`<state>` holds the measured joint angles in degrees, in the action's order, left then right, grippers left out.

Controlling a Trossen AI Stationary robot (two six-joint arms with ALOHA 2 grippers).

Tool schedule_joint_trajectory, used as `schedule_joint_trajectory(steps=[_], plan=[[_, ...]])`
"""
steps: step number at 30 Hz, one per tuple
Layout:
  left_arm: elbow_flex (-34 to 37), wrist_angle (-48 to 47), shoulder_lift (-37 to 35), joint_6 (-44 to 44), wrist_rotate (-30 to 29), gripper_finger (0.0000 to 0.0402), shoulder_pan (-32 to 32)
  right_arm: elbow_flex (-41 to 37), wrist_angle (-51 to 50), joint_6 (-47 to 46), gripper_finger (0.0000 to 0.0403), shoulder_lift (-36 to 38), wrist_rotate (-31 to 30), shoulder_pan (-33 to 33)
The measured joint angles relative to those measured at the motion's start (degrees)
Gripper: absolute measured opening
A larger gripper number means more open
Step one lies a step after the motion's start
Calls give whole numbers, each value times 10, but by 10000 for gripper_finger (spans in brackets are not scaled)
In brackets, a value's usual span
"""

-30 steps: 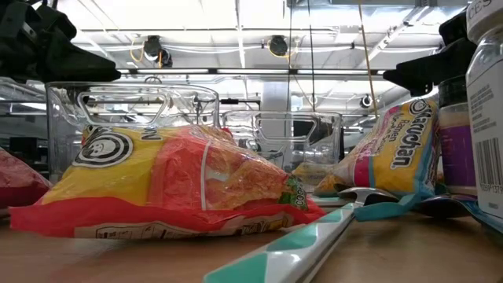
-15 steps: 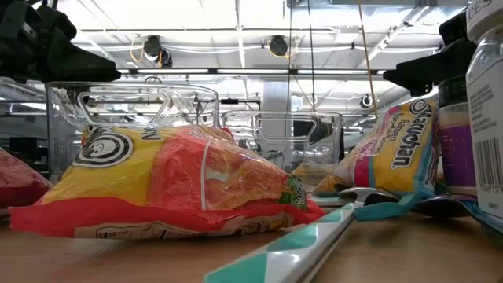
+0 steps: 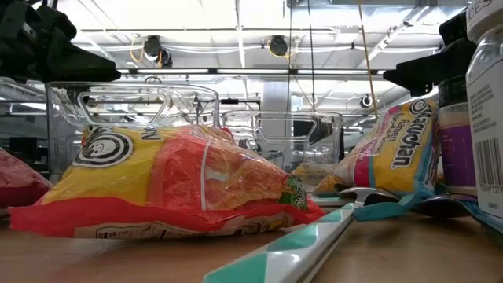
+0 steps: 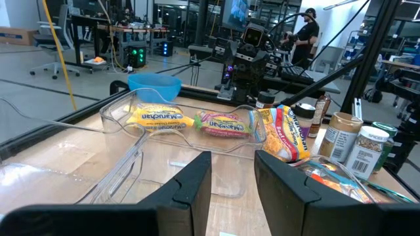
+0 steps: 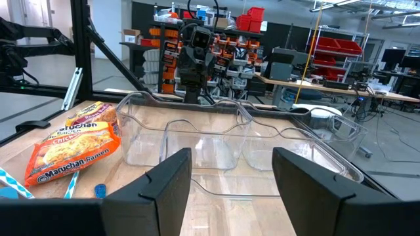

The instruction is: Pick & Place Food Item

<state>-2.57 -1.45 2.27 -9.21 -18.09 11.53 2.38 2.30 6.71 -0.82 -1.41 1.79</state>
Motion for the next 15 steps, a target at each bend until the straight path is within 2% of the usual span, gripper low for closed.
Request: schedule_joint_trajectory(steps=[15], plan=[[0, 0, 0, 0, 0, 122, 0, 0, 0, 0, 204, 0, 0, 0]])
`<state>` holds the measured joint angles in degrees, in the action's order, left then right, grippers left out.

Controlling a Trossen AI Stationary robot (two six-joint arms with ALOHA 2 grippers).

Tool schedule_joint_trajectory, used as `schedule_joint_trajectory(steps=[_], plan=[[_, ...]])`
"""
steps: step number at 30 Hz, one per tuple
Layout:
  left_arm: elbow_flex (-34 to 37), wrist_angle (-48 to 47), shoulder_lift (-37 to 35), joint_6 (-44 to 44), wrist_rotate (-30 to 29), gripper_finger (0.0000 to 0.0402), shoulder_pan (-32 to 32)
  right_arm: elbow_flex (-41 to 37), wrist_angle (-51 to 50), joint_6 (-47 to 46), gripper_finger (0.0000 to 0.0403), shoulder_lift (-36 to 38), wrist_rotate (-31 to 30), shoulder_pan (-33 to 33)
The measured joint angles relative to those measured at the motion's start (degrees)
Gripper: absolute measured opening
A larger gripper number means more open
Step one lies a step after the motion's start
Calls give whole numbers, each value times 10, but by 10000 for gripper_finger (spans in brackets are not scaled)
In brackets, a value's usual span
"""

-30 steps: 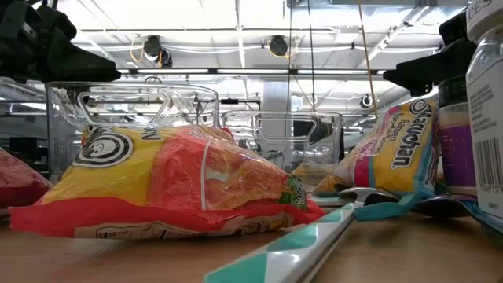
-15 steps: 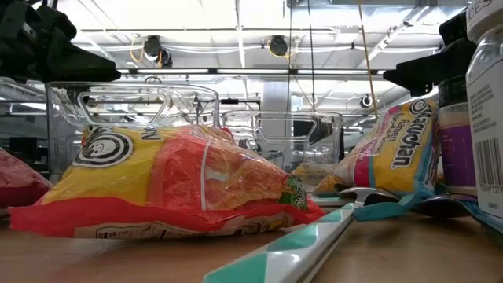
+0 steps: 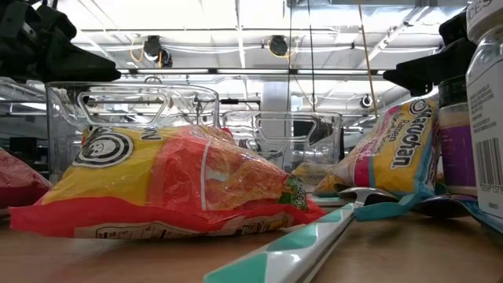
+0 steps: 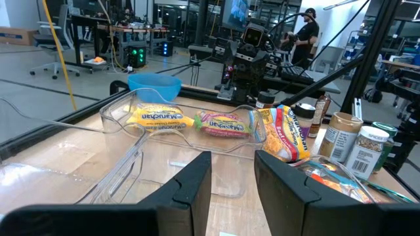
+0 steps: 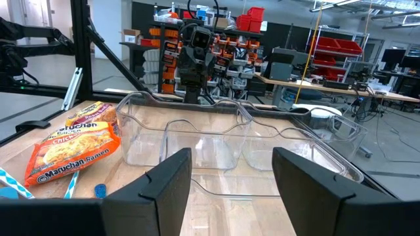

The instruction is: Pick & Place Food Item

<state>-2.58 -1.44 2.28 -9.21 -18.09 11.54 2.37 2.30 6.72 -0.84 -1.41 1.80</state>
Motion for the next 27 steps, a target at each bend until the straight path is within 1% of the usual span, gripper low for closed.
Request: schedule_joint_trajectory(steps=[6, 10, 12, 14, 16, 21, 27], plan=[[0, 0, 0, 0, 0, 122, 0, 0, 2, 0, 207, 0, -1, 0], [0, 0, 0, 0, 0, 122, 0, 0, 54, 0, 207, -2, -1, 0], [0, 0, 0, 0, 0, 122, 0, 0, 91, -29, 205, -2, 0, 0], [0, 0, 0, 0, 0, 122, 0, 0, 126, -85, 204, -2, -1, 0], [0, 0, 0, 0, 0, 122, 0, 0, 165, -120, 204, -2, -2, 0], [0, 0, 0, 0, 0, 122, 0, 0, 230, -118, 207, -2, -1, 0], [0, 0, 0, 0, 0, 122, 0, 0, 243, -116, 205, -2, -1, 0]])
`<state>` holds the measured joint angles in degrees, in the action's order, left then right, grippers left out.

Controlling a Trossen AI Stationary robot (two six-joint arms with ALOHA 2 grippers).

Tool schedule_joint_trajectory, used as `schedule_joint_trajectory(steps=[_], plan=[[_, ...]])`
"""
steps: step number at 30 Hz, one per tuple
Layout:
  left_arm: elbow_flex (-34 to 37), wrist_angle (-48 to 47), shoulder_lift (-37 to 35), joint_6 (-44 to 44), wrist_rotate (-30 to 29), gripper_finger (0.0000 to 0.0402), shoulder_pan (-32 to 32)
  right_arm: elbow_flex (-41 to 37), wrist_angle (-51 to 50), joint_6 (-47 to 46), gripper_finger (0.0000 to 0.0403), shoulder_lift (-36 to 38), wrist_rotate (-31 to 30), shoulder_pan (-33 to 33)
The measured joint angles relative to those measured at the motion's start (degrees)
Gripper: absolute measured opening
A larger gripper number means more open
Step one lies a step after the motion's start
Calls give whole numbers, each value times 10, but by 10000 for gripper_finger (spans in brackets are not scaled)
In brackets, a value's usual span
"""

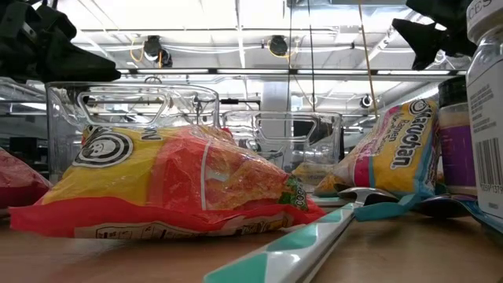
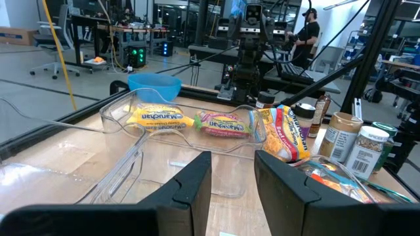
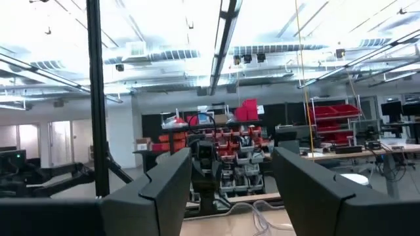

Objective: Pick & Place Food Item
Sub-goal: Put the green noodle pack into the top transparent bin

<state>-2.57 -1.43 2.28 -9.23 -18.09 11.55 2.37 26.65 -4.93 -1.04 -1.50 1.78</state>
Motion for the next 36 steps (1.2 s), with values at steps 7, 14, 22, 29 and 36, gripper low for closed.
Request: schedule_joint_trajectory(steps=[7, 14, 22, 29, 36], plan=[[0, 0, 0, 0, 0, 122, 0, 0, -15, 27, 205, -1, -26, 0], [0, 0, 0, 0, 0, 122, 0, 0, -88, -43, 208, -39, -122, 0], [0, 0, 0, 0, 0, 122, 0, 2, -17, -130, 208, -180, -136, 0], [0, 0, 0, 0, 0, 122, 0, 73, -158, -219, 197, -348, -196, 0], [0, 0, 0, 0, 0, 122, 0, 138, -260, -273, 186, -500, -194, 29]])
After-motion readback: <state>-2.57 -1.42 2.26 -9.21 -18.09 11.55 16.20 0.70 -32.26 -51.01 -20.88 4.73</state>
